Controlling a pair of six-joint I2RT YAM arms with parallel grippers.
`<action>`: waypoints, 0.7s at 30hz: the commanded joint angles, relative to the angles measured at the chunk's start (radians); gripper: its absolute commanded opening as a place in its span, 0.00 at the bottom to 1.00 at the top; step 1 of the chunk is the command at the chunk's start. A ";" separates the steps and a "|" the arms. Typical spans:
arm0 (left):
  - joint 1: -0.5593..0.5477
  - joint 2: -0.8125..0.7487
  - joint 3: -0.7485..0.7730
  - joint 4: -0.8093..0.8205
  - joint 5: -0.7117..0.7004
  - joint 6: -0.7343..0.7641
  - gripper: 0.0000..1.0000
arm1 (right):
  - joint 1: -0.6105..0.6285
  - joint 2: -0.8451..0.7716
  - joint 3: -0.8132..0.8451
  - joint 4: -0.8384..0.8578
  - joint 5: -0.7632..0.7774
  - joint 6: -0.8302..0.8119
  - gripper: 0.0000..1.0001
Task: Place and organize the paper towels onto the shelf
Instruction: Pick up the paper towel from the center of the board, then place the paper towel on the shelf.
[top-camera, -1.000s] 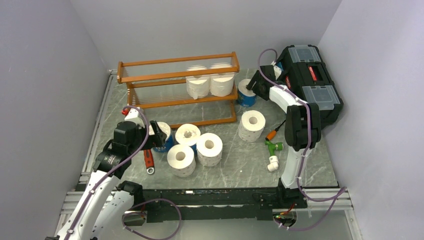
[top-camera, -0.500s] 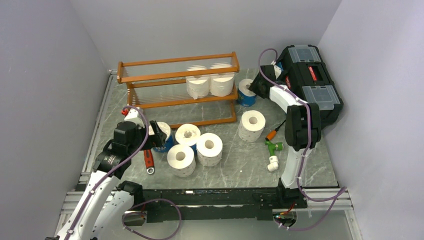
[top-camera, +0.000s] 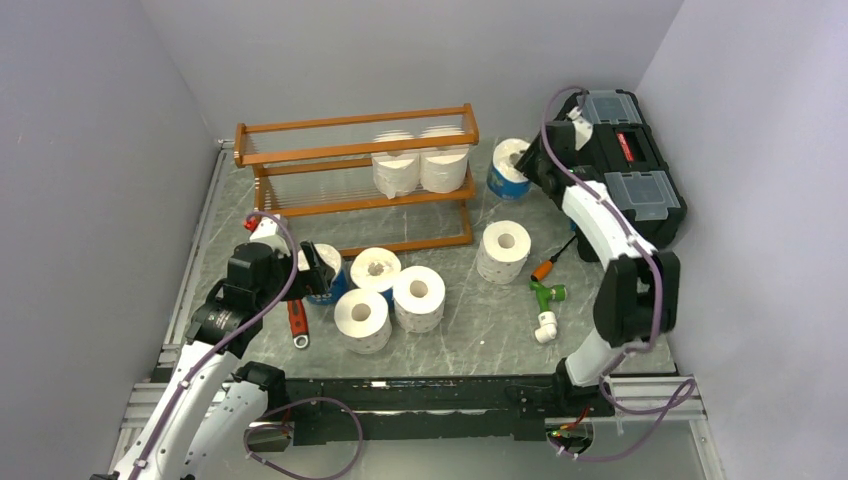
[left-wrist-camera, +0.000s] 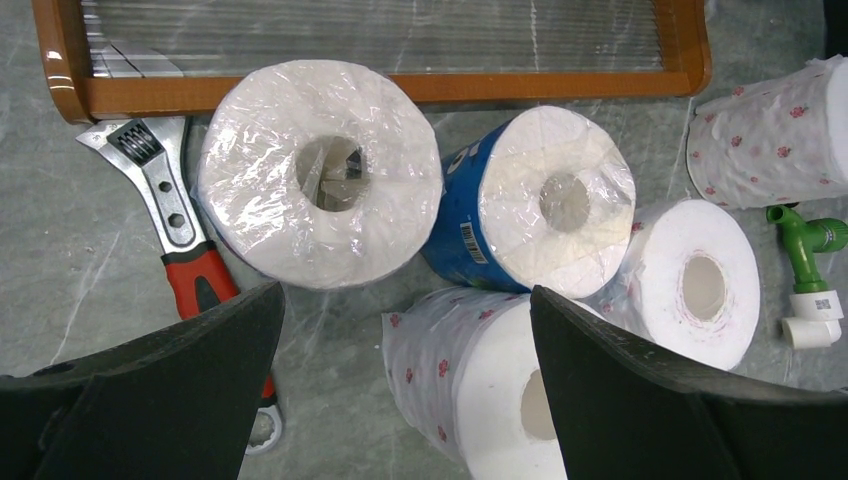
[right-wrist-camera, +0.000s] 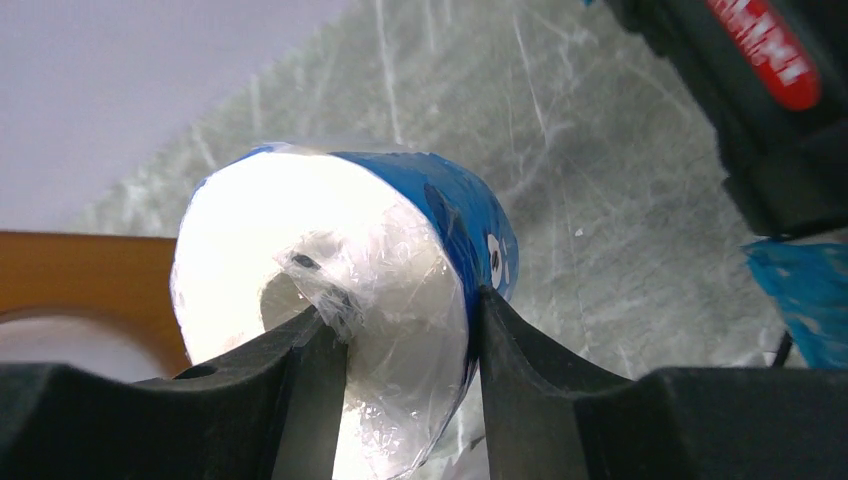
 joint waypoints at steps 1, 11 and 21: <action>-0.002 0.004 0.006 0.030 0.035 -0.008 0.99 | -0.002 -0.194 -0.034 0.048 0.034 -0.010 0.29; -0.003 -0.011 0.003 0.026 0.031 -0.012 0.99 | 0.126 -0.462 -0.083 -0.019 0.126 -0.087 0.29; -0.003 0.010 -0.006 0.047 0.045 -0.015 0.99 | 0.370 -0.582 -0.119 -0.105 0.136 -0.135 0.29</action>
